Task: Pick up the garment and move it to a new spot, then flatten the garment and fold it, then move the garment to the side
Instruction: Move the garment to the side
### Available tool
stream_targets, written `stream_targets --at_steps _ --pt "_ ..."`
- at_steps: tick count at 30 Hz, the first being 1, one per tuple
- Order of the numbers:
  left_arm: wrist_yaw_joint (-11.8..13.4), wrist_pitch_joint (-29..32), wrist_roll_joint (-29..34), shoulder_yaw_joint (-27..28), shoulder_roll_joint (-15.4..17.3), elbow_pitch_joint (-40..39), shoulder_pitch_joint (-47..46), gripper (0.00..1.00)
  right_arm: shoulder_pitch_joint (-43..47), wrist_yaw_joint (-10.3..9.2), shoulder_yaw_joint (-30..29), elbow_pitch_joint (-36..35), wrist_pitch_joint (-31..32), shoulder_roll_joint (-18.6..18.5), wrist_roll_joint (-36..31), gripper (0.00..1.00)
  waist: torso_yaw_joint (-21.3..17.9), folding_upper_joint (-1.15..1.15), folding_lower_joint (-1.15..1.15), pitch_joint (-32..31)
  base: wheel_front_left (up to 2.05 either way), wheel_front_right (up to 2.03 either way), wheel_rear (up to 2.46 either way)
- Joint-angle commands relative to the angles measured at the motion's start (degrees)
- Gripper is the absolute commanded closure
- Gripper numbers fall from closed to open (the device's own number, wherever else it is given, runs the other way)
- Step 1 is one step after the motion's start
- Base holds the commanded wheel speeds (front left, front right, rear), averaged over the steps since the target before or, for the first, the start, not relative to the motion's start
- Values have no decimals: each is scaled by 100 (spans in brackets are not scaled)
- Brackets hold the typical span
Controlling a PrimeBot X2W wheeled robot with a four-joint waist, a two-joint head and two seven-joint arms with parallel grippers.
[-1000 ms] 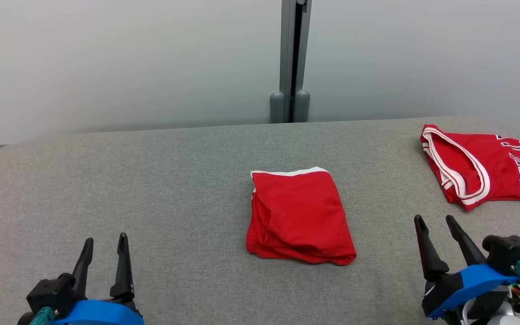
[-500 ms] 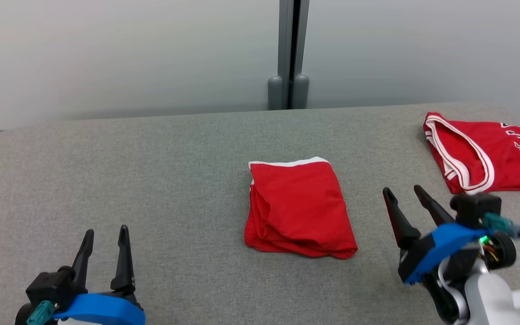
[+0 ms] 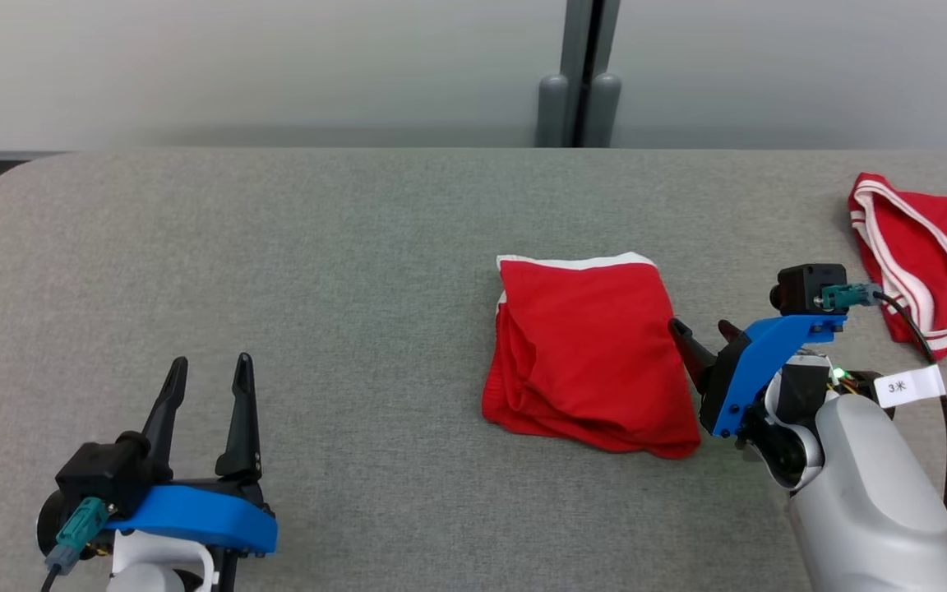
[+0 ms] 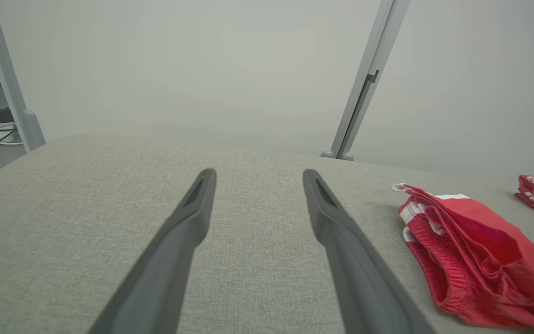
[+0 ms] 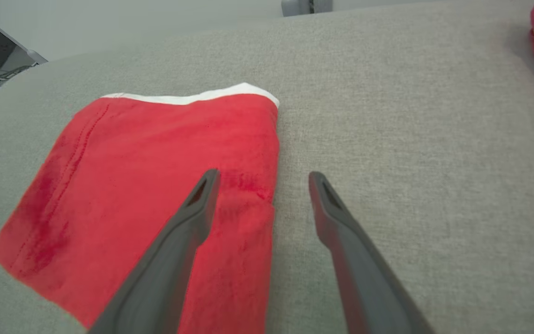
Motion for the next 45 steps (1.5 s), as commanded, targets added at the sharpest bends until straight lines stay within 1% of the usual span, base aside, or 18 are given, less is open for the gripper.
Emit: stream_targets --at_steps 1,5,10,13,17,18,19,20,27,33,36,39,41,45 --pt "-22 -30 13 5 33 -10 -102 0 -103 2 -4 89 -47 -17 -34 0 89 -1 -1 82 0 0 0" --pt "-32 -53 -25 -11 55 43 -162 0 -390 2 -32 780 -304 -16 -90 0 185 -1 -1 184 0 0 0" --pt "-43 -92 -54 -49 66 124 -246 0 -674 2 112 1530 -610 -18 52 0 258 -1 -1 285 0 0 0" --pt "-50 -125 -60 -81 60 173 -304 0 -784 2 301 1914 -723 -15 188 0 287 -1 -1 316 0 0 0" --pt "-62 -164 -69 -114 44 259 -326 0 -790 3 727 2311 -710 4 428 0 303 -1 -1 319 0 0 0" --pt "-63 -175 -75 -118 44 282 -330 0 -803 3 822 2382 -726 9 458 60 302 -1 -1 317 0 0 0" --pt "-62 -176 -83 -117 43 297 -337 0 -814 3 920 2428 -734 14 459 75 296 -1 -1 315 0 0 0" --pt "-62 -187 -91 -119 41 311 -343 0 -833 3 1001 2458 -784 17 426 100 289 -1 -1 310 0 0 0" --pt "-60 -250 -128 -112 42 341 -357 0 -1263 -2 1133 2639 -1001 -63 -148 100 201 -1 -1 339 0 0 0" --pt "-80 -291 -161 -145 31 296 -454 0 -1876 1 1381 2354 -1001 -431 -585 100 98 -1 -1 464 0 0 0" --pt "-81 -328 -166 -150 20 261 -534 0 -2181 0 1627 2107 -869 -774 -702 100 57 -1 -1 564 0 0 0" --pt "-93 -346 -168 -166 -5 206 -600 0 -2463 1 1996 1750 -601 -1173 -640 100 -27 -1 -1 683 0 0 0" --pt "-95 -369 -154 -199 -26 182 -650 0 -2626 0 2186 1505 -362 -1609 -538 100 -66 -1 -1 764 0 0 0" --pt "-106 -390 -197 -186 -113 128 -765 0 -2719 1 2616 949 110 -2351 -374 100 -172 -1 -1 932 0 0 0"
